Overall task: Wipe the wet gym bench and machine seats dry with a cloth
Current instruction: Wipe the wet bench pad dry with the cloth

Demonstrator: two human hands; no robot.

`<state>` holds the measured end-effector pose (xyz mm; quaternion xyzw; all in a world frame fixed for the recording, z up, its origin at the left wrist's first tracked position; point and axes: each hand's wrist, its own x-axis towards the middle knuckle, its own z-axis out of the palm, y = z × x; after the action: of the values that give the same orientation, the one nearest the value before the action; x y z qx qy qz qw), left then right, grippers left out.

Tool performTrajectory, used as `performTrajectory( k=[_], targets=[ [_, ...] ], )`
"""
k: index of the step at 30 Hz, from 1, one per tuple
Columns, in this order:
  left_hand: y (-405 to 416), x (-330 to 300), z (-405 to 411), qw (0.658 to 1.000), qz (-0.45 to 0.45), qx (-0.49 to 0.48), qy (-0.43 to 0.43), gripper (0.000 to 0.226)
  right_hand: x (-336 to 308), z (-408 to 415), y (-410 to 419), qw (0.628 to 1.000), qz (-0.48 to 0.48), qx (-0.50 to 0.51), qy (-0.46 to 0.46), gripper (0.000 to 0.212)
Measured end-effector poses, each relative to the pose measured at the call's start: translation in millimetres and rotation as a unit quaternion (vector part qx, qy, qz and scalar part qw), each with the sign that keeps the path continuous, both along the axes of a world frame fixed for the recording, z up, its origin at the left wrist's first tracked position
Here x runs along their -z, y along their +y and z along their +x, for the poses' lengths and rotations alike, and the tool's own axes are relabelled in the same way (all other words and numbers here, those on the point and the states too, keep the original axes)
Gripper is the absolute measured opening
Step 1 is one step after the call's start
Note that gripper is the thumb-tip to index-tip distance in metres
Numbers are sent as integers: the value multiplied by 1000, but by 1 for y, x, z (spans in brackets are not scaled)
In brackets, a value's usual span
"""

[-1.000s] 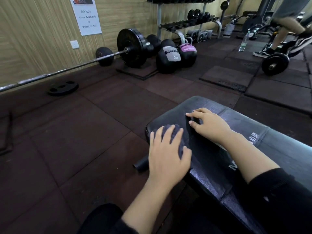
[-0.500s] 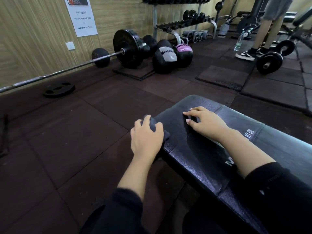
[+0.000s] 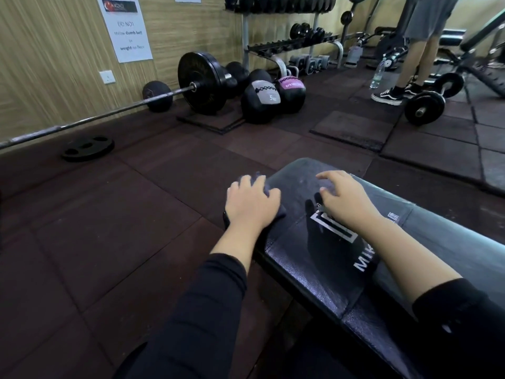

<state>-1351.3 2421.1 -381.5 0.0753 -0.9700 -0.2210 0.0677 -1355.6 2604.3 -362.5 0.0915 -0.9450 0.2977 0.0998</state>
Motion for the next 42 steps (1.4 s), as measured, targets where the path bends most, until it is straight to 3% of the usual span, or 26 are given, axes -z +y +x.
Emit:
performTrajectory(
  k=[4, 7, 11, 14, 18, 20, 23, 29, 35, 42],
  targets=[
    [-14, 6, 28, 994, 63, -93, 8, 46, 3, 15, -10, 998, 24, -49, 5, 29],
    [-14, 18, 54, 992, 46, -107, 38, 57, 7, 29, -27, 994, 25, -104, 27, 29],
    [-3, 21, 52, 991, -71, 11, 115, 71, 7, 34, -39, 992, 8, -122, 42, 32],
    [15, 9, 36, 983, -92, 133, 87, 72, 3, 32, -39, 994, -9, -93, 47, 35],
    [19, -4, 19, 978, 29, 206, 8, 48, -1, 25, -42, 997, -48, -23, 49, 34],
    [3, -6, 25, 976, 110, 182, 51, 46, -2, 24, -51, 997, -59, -5, 55, 33],
    [-27, 1, 38, 984, 90, 77, 131, 42, 1, 23, -77, 997, -27, -37, 56, 36],
    [-44, 12, 50, 993, 96, 39, 49, 42, 19, 24, -92, 985, 163, -58, 12, 47],
    [-38, 13, 56, 996, 67, 31, 45, 44, 16, 24, -75, 991, 135, -20, -18, 47],
    [-46, 16, 41, 995, 37, 39, 83, 45, 22, 8, -98, 990, 133, -29, 36, 43]
  ],
)
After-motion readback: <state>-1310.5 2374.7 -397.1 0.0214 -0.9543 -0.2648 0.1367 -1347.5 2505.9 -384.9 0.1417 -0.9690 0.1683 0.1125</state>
